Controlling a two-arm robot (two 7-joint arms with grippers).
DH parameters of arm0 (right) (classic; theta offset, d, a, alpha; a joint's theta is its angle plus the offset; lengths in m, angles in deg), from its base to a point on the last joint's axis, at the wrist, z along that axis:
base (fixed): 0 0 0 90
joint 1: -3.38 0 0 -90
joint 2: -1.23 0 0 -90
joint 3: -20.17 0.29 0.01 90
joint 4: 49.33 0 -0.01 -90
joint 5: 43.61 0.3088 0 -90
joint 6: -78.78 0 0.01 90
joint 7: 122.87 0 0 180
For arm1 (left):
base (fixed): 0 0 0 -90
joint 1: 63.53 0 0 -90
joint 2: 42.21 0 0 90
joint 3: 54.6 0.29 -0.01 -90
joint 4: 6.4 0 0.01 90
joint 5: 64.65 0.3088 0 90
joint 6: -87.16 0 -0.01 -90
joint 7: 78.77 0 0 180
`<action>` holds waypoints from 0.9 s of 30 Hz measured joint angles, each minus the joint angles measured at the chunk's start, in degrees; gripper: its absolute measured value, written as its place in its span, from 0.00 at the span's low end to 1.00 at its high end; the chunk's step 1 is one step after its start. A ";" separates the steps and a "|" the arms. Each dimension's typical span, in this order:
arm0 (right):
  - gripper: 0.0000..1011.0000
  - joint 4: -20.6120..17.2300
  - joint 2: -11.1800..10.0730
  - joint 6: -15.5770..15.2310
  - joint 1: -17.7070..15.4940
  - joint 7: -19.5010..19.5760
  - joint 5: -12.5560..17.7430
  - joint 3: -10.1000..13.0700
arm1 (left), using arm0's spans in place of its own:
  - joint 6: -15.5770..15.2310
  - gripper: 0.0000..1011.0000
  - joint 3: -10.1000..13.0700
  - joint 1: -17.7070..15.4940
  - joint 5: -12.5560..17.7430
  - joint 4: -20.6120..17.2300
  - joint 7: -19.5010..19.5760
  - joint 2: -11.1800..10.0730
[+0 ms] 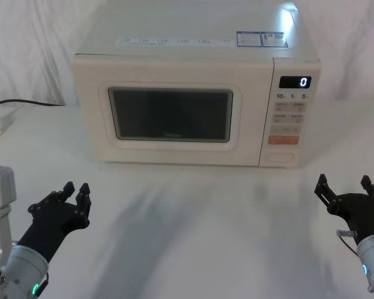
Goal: Press the button to open the microwave door with one hand; close the microwave door with the other hand.
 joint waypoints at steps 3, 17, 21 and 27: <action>0.99 0.00 0.00 0.00 0.00 0.00 0.00 0.00 | 0.54 0.35 -0.31 0.13 0.21 0.72 -0.27 0.72; 0.99 0.00 0.00 0.00 0.00 0.00 0.00 0.00 | 0.83 0.79 -0.88 0.31 0.30 1.79 -0.22 1.49; 0.99 0.00 0.00 0.00 0.00 0.00 0.00 0.00 | 0.83 0.89 -0.84 0.28 0.30 1.73 -0.19 1.47; 0.99 0.00 0.00 0.00 0.00 0.00 0.00 0.00 | 0.83 0.99 -0.81 0.26 0.30 1.67 -0.19 1.44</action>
